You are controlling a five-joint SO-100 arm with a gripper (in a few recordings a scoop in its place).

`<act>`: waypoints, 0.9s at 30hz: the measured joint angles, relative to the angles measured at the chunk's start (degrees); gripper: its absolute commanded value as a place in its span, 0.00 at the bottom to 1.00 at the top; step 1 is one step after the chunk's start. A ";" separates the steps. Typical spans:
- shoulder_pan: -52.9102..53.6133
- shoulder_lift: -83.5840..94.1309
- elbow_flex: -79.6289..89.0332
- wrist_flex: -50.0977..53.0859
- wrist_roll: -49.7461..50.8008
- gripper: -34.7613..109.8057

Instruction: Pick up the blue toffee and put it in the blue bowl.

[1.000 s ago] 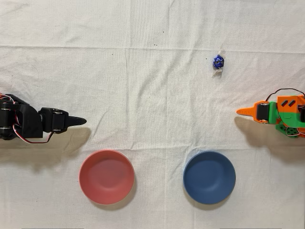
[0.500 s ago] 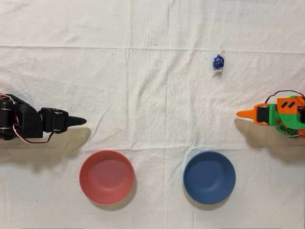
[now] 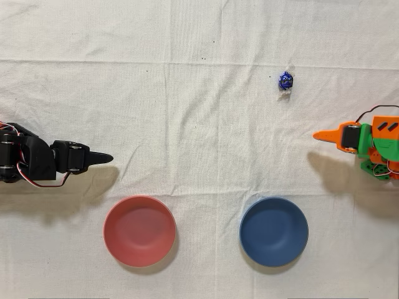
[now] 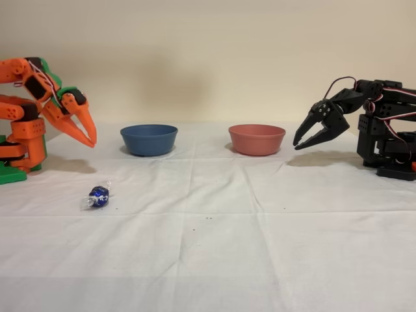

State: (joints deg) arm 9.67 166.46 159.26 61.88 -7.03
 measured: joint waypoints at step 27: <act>20.57 -42.80 -32.70 4.66 12.30 0.28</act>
State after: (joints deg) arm 30.23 123.66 126.56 66.53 5.27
